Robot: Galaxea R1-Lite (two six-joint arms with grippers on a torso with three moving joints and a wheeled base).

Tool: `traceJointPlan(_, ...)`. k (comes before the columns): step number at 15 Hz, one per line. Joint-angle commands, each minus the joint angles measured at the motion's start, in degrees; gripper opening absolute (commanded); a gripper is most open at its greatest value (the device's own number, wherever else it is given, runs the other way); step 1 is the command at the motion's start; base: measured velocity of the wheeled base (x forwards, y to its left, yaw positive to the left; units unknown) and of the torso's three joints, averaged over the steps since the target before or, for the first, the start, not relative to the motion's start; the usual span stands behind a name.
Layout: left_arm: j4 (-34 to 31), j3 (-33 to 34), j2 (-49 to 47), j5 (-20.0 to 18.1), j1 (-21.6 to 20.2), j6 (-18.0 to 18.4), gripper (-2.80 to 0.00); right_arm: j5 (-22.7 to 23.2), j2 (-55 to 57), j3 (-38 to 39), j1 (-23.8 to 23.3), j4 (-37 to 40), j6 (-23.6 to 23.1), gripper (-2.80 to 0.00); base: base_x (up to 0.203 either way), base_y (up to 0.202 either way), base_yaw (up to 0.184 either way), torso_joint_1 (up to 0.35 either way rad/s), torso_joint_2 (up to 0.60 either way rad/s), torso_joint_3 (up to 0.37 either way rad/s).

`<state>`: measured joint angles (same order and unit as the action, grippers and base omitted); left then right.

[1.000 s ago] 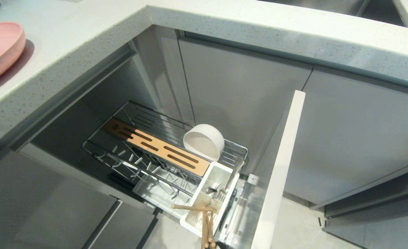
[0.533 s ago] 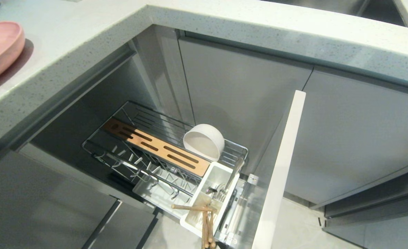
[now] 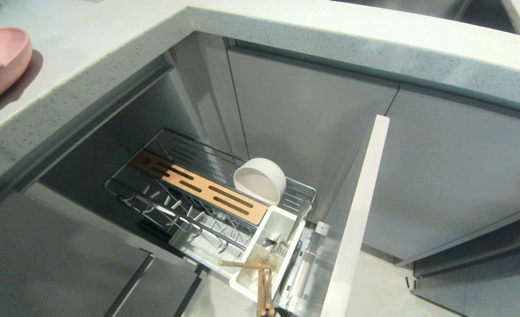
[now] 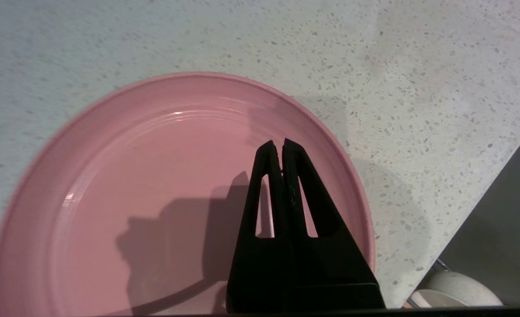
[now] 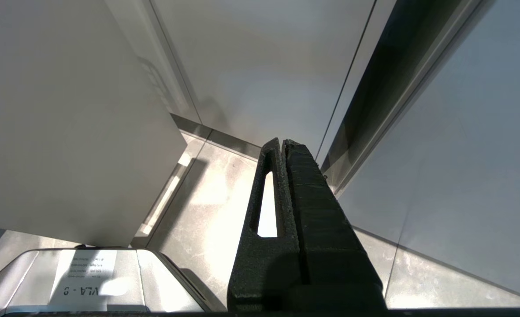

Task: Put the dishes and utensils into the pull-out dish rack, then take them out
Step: Pick up the plate and place it in the cupboard

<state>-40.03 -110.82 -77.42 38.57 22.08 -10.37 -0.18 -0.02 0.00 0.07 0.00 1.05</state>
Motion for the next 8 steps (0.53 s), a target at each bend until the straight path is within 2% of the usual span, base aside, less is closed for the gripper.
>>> traceJointPlan(1,-0.4,0.0,-1.9,0.4,2.8,-1.8,-2.80,0.0,0.0,0.1,0.0,0.0,0.0,-2.80,0.000,0.000,0.000,0.000,0.00,0.000)
traceJointPlan(3,-0.6,0.1,-3.2,3.2,4.5,-3.6,-2.80,0.0,0.0,0.1,0.0,0.0,0.0,-2.80,0.000,0.000,0.000,0.000,0.00,0.000)
traceJointPlan(5,-0.8,0.1,-4.0,3.8,4.6,-4.4,-2.80,0.0,0.0,0.1,0.0,0.0,0.0,-2.80,0.000,0.000,0.000,0.000,0.00,0.000)
traceJointPlan(6,-0.8,0.1,-4.0,4.4,4.6,-4.4,0.00,0.0,0.0,0.1,0.0,0.0,0.0,-2.80,0.000,0.000,0.000,0.000,0.00,0.000)
traceJointPlan(8,-0.8,0.1,-4.0,5.9,4.6,-4.4,0.00,0.0,0.0,0.1,0.0,0.0,0.0,-2.80,0.000,0.000,0.000,0.000,0.00,0.000)
